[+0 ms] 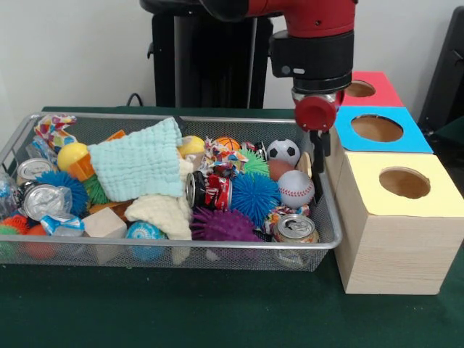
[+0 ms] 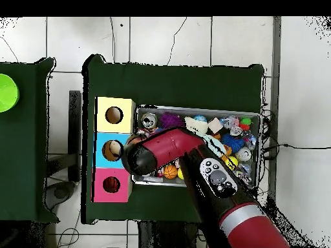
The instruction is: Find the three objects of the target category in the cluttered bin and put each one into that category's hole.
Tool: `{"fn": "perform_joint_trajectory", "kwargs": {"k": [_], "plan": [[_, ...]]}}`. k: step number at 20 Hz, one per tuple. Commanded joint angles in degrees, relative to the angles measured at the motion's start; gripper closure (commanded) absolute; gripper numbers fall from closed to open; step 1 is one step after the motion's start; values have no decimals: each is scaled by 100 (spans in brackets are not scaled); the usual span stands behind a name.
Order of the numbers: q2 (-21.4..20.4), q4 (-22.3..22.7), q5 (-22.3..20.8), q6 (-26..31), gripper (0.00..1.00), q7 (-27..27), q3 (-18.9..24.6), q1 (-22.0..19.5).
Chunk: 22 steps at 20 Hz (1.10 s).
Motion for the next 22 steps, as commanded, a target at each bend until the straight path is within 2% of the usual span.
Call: {"fn": "perform_joint_trajectory", "kwargs": {"k": [1,7,14,22], "plan": [[155,-439,-73,85,0,950,-644,-120],[54,-361,39,323,0,627,-601,-274],[100,-372,23,345,0,264,-396,-548],[339,-651,-141,386,0,38,-345,-728]]}}
